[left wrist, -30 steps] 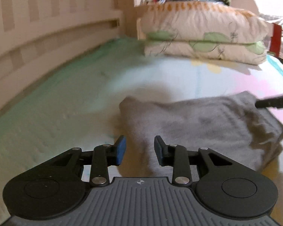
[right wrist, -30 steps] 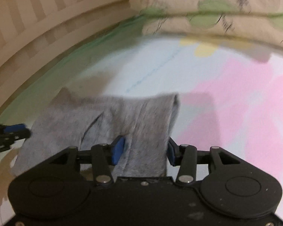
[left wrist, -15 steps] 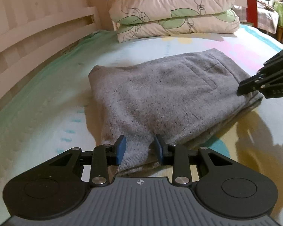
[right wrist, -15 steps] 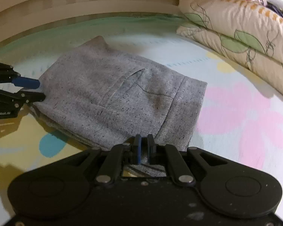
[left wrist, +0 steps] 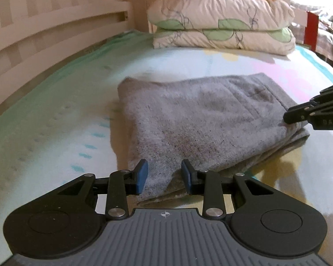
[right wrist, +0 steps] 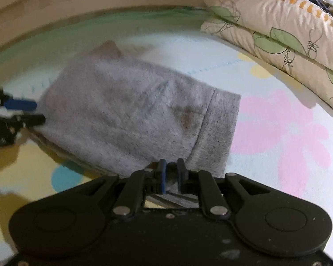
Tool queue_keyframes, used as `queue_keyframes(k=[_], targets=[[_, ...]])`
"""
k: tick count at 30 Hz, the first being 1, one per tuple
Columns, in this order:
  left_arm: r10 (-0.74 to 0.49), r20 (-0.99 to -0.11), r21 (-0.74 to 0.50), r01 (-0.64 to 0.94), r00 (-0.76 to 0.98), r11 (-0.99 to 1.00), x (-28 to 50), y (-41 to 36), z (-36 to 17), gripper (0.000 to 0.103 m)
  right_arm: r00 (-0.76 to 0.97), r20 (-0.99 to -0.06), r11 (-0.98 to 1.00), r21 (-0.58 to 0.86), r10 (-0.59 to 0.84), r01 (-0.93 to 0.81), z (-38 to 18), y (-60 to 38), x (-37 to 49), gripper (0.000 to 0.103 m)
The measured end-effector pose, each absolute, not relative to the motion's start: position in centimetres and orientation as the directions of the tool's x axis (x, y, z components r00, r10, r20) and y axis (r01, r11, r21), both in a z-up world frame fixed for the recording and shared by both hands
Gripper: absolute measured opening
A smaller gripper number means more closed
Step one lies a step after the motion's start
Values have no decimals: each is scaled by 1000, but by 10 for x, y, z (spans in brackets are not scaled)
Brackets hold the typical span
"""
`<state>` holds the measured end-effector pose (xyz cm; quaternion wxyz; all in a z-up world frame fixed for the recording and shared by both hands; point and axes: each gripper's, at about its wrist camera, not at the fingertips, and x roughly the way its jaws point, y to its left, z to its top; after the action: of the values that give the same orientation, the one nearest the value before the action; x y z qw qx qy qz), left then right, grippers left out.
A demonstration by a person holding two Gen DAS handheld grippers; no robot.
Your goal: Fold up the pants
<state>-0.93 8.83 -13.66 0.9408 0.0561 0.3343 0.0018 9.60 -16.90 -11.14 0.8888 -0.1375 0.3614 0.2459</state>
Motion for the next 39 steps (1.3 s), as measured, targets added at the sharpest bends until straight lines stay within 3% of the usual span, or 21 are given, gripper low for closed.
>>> queue_keyframes(k=[3, 7, 13, 18, 22, 28, 34, 39], targets=[[42, -594, 114, 32, 803, 993, -11, 84, -131, 32, 633, -670, 836, -35, 386, -547, -102, -165, 85, 13], [7, -611, 77, 51, 792, 996, 5, 76, -131, 32, 613, -639, 802, 11, 465, -597, -97, -150, 76, 13], [-17, -654, 46, 63, 756, 997, 11, 71, -153, 33, 525, -732, 783, 20, 435, -621, -127, -126, 77, 13], [-17, -631, 38, 53, 776, 998, 3, 78, -136, 32, 522, -717, 785, 58, 462, -616, -121, -131, 77, 13], [4, -586, 39, 23, 810, 999, 21, 88, -118, 33, 599, -639, 821, 90, 482, -565, -98, -148, 86, 14], [47, -628, 32, -35, 777, 999, 86, 108, -116, 33, 691, -590, 871, 45, 418, -489, -81, -155, 133, 20], [136, -678, 147, -49, 722, 988, 145, 116, -134, 33, 693, -634, 920, 76, 342, -384, -97, -162, 185, 21], [167, -709, 104, -134, 685, 986, 153, 136, -154, 37, 691, -665, 945, 70, 284, -320, -124, -171, 203, 26]])
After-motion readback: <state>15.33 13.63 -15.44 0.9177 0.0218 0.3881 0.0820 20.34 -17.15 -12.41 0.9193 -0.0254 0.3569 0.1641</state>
